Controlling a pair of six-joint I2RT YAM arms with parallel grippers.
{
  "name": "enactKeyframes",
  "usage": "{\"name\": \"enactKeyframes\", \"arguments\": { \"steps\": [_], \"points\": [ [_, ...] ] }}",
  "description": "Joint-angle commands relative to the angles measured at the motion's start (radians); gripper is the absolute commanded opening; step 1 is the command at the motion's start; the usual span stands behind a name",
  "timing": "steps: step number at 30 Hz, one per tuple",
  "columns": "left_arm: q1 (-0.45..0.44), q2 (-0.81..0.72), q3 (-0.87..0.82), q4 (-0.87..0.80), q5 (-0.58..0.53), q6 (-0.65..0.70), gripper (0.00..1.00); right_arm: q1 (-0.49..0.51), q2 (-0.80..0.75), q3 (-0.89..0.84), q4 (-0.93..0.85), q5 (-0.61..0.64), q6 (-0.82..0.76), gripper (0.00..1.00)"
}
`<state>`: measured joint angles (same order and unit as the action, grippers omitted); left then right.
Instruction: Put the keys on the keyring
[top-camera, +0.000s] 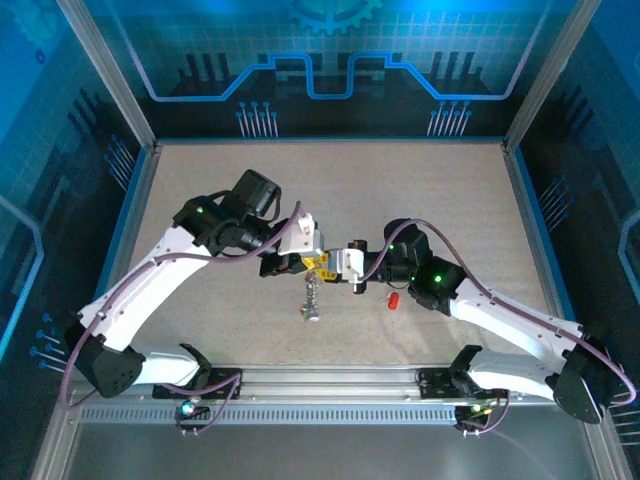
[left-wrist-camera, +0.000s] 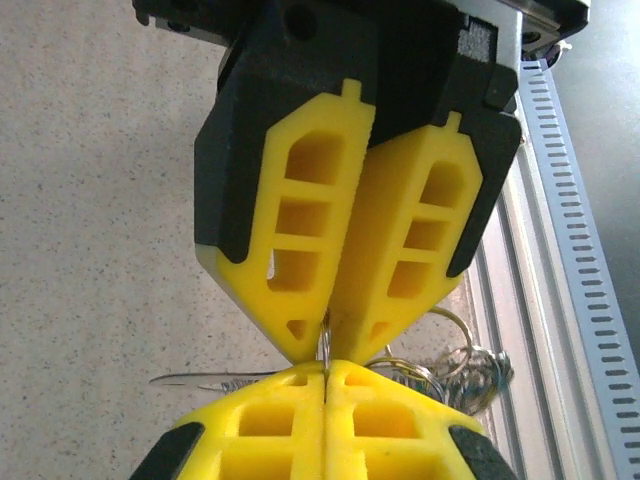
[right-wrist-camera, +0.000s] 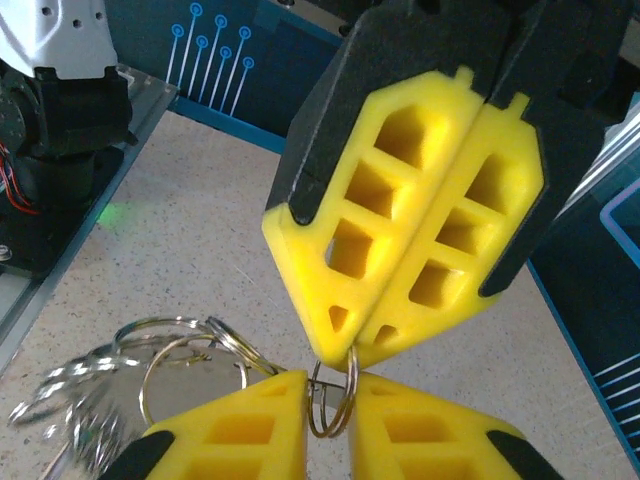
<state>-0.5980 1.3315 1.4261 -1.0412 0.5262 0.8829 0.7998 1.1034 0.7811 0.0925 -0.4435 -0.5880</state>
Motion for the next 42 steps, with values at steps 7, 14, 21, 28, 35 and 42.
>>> {"name": "enactKeyframes", "arguments": {
  "steps": [7, 14, 21, 28, 35, 42],
  "points": [
    [0.024, 0.035, 0.061, -0.040, 0.055, -0.032, 0.00, 0.013, 0.024, 0.077, -0.094, -0.014, 0.006, 0.00],
    [0.048, -0.047, -0.031, 0.096, 0.041, -0.076, 0.27, -0.060, 0.050, 0.077, -0.012, -0.068, 0.221, 0.00],
    [0.083, -0.194, -0.249, 0.363, 0.048, -0.181, 0.40, -0.159, 0.043, 0.001, 0.220, -0.225, 0.423, 0.00],
    [0.089, -0.254, -0.357, 0.571, 0.064, -0.280, 0.43, -0.176, 0.037, -0.054, 0.363, -0.296, 0.448, 0.00],
    [0.089, -0.276, -0.388, 0.660, 0.117, -0.303, 0.38, -0.172, 0.042, -0.071, 0.433, -0.318, 0.455, 0.00],
    [0.090, -0.271, -0.382, 0.656, 0.180, -0.303, 0.32, -0.165, 0.047, -0.069, 0.447, -0.306, 0.446, 0.00]
  ]
}}
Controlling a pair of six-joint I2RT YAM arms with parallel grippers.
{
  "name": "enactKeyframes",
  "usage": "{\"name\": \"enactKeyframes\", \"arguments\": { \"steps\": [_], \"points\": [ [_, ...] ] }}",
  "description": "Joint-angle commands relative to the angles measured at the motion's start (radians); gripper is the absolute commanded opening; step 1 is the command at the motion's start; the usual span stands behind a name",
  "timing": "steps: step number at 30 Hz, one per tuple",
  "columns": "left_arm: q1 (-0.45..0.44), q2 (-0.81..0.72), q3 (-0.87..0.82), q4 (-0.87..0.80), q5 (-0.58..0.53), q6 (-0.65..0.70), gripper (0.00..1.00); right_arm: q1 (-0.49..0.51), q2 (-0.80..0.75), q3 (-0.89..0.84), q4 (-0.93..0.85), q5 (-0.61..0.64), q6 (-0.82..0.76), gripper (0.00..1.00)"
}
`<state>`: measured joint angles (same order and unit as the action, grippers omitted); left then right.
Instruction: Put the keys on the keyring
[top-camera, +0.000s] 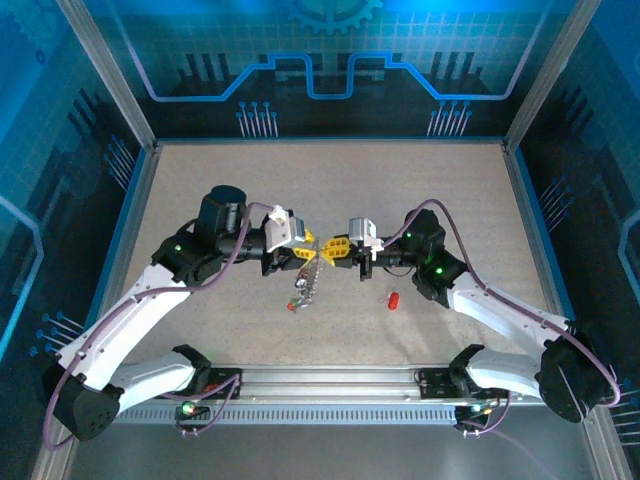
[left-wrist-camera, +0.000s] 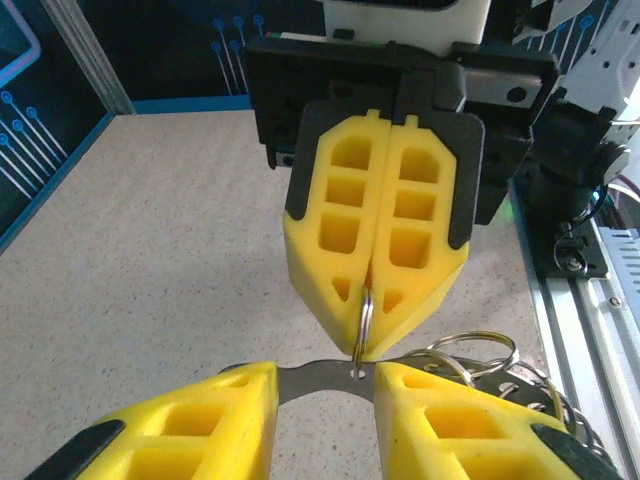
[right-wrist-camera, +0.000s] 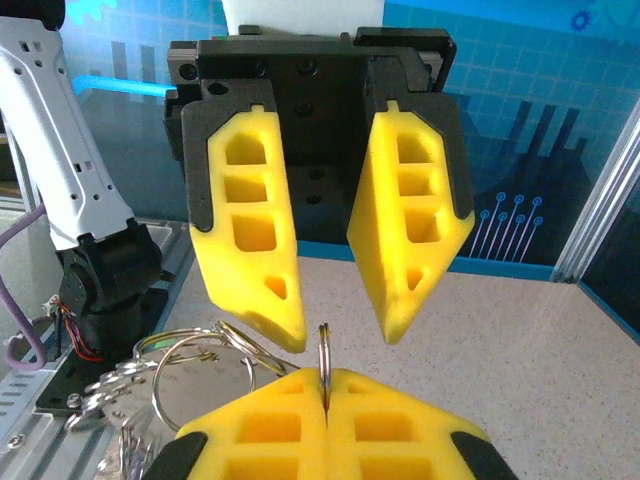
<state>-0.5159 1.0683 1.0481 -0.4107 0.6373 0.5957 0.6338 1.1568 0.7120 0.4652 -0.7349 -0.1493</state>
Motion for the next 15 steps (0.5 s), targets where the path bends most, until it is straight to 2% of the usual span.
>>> {"name": "enactKeyframes", "arguments": {
  "steps": [1, 11, 15],
  "points": [
    [0.007, -0.006, -0.003, 0.025, 0.070, -0.017, 0.32, 0.001, -0.006, 0.002, 0.073, -0.015, 0.006, 0.00],
    [0.007, 0.022, 0.010, 0.012, 0.114, -0.013, 0.30, 0.027, -0.005, 0.020, 0.035, 0.001, -0.050, 0.00],
    [0.007, 0.037, 0.032, -0.026, 0.118, 0.007, 0.23, 0.038, -0.007, 0.020, 0.027, 0.009, -0.067, 0.00]
  ]
}}
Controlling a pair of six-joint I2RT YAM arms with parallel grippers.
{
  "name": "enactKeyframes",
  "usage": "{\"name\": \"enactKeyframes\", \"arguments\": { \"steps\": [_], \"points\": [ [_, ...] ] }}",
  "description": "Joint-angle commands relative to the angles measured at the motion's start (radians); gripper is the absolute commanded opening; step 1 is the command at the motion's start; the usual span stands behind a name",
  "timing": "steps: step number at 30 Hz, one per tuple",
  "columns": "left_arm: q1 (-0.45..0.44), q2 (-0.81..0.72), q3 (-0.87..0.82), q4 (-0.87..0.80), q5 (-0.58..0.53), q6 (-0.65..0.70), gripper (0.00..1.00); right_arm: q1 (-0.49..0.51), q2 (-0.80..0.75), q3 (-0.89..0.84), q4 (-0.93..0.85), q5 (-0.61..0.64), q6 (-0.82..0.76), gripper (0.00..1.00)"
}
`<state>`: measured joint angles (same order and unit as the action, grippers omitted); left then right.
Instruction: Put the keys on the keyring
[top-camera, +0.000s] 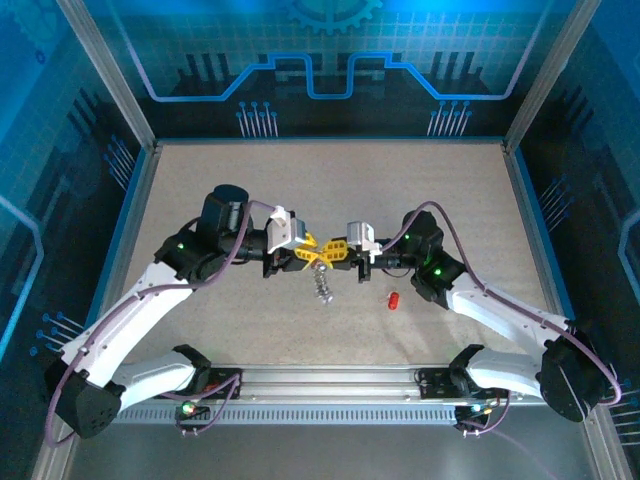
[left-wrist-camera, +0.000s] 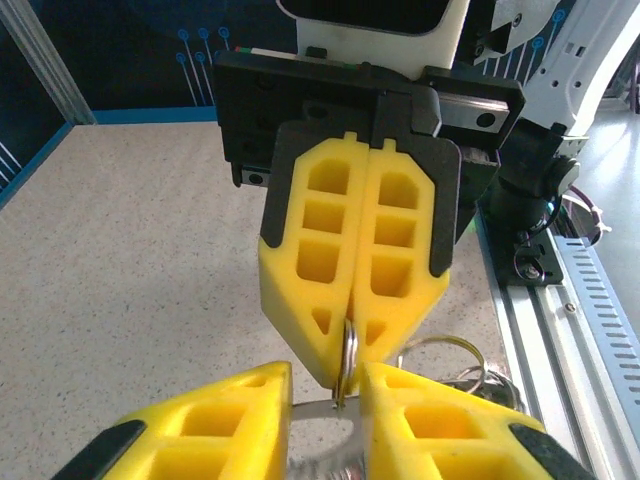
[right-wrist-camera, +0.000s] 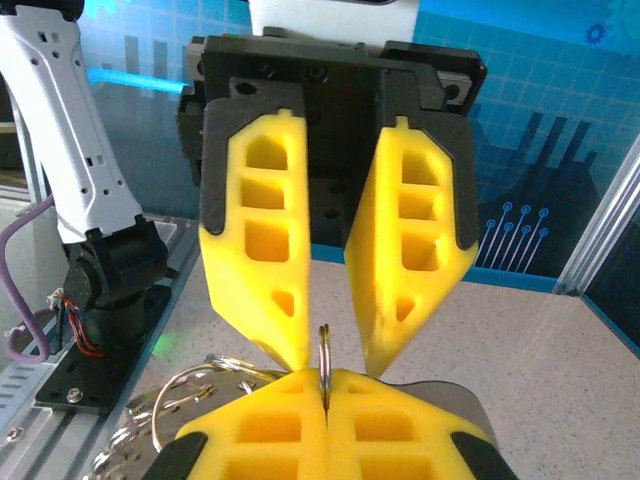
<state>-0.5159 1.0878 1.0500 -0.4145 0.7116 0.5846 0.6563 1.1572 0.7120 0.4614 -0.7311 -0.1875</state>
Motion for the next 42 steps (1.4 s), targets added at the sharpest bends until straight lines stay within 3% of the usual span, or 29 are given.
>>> {"name": "enactKeyframes", "arguments": {
  "steps": [1, 4, 9, 12, 17, 22, 27, 31, 36, 42],
  "points": [
    [0.007, 0.021, 0.036, -0.031, 0.049, 0.023, 0.18, 0.018, -0.008, 0.022, 0.023, 0.008, -0.036, 0.00],
    [0.007, 0.032, 0.055, -0.066, 0.065, 0.042, 0.00, 0.023, -0.011, 0.027, -0.004, 0.020, -0.058, 0.00],
    [0.008, 0.045, 0.102, -0.161, 0.033, 0.082, 0.00, 0.033, -0.030, 0.038, -0.089, 0.076, -0.117, 0.02],
    [0.007, 0.062, 0.158, -0.254, -0.010, 0.113, 0.00, 0.047, -0.036, 0.086, -0.273, 0.156, -0.207, 0.15],
    [0.005, 0.092, 0.230, -0.368, -0.048, 0.131, 0.00, 0.062, -0.018, 0.160, -0.489, 0.236, -0.307, 0.27],
    [0.005, 0.141, 0.277, -0.412, -0.017, 0.076, 0.00, 0.070, 0.010, 0.238, -0.596, 0.256, -0.342, 0.26],
    [0.007, 0.202, 0.325, -0.470, -0.006, 0.032, 0.00, 0.071, 0.006, 0.248, -0.605, 0.227, -0.340, 0.16],
    [0.022, 0.225, 0.334, -0.461, 0.008, -0.015, 0.00, 0.070, -0.002, 0.251, -0.628, 0.217, -0.355, 0.17],
    [0.060, 0.216, 0.288, -0.367, 0.102, -0.098, 0.00, 0.071, -0.017, 0.241, -0.633, 0.219, -0.360, 0.20],
    [0.067, 0.221, 0.271, -0.353, 0.180, -0.106, 0.00, 0.067, -0.007, 0.250, -0.628, 0.190, -0.348, 0.22]
  ]
}}
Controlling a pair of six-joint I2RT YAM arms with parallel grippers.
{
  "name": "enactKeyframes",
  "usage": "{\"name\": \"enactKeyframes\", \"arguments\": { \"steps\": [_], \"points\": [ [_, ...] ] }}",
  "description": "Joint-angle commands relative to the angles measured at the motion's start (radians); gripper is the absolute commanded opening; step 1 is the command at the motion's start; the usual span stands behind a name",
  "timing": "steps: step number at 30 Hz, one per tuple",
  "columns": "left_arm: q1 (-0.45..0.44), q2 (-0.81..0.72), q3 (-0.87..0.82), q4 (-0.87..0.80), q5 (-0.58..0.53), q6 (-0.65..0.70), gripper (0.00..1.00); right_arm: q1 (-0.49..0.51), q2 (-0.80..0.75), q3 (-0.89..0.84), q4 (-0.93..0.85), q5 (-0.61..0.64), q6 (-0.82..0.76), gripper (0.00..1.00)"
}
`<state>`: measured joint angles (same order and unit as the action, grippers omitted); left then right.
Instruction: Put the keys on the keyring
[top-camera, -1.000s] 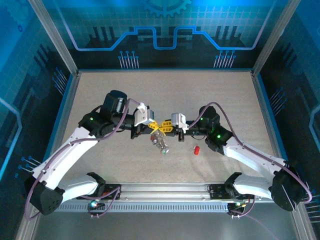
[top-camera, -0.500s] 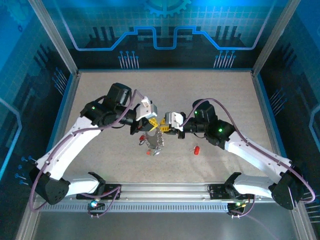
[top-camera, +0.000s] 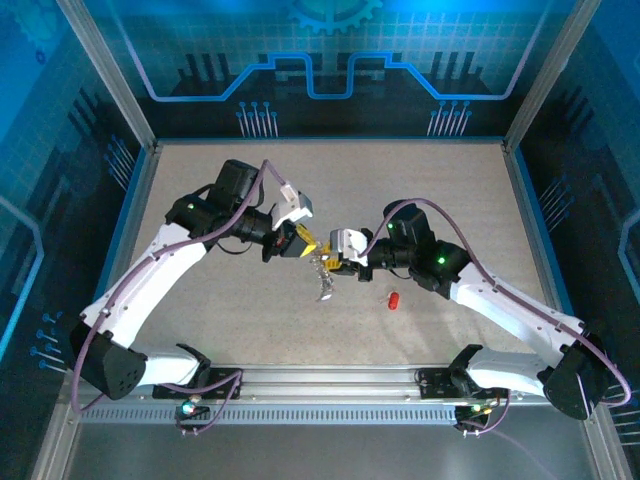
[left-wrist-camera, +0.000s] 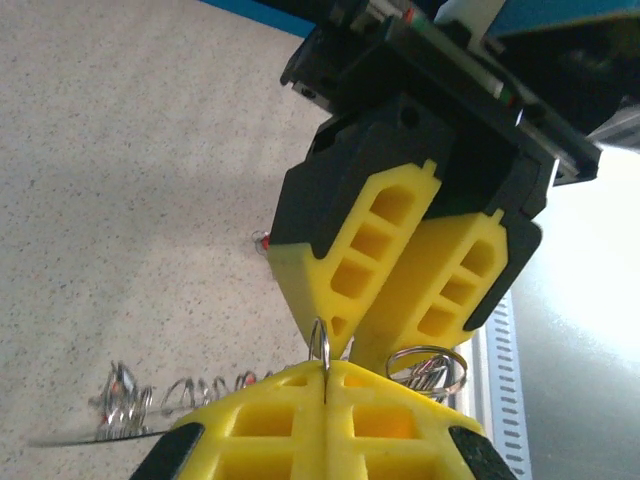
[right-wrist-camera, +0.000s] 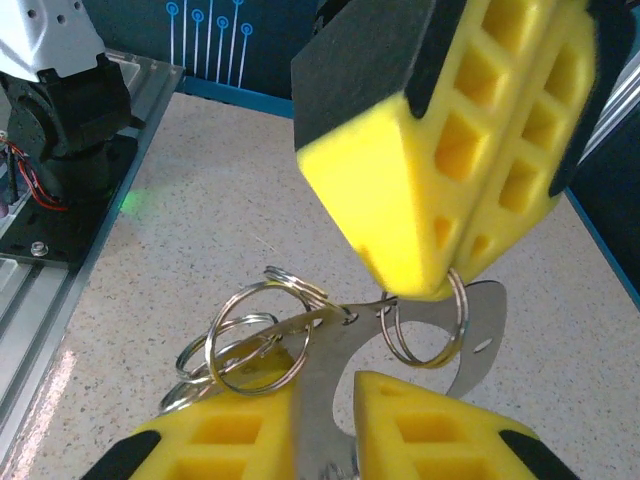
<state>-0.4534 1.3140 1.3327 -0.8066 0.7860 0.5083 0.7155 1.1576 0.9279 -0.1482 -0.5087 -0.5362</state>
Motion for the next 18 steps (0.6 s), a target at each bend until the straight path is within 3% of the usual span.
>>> {"name": "enactKeyframes", "arguments": {
  "steps": [1, 18],
  "points": [
    [0.003, -0.005, -0.015, 0.041, 0.116, -0.031, 0.00, 0.006, -0.006, 0.035, -0.015, -0.035, 0.005, 0.23],
    [0.014, 0.005, -0.040, 0.020, 0.200, -0.004, 0.00, -0.059, -0.026, 0.037, 0.017, -0.112, 0.076, 0.31]
  ]
}}
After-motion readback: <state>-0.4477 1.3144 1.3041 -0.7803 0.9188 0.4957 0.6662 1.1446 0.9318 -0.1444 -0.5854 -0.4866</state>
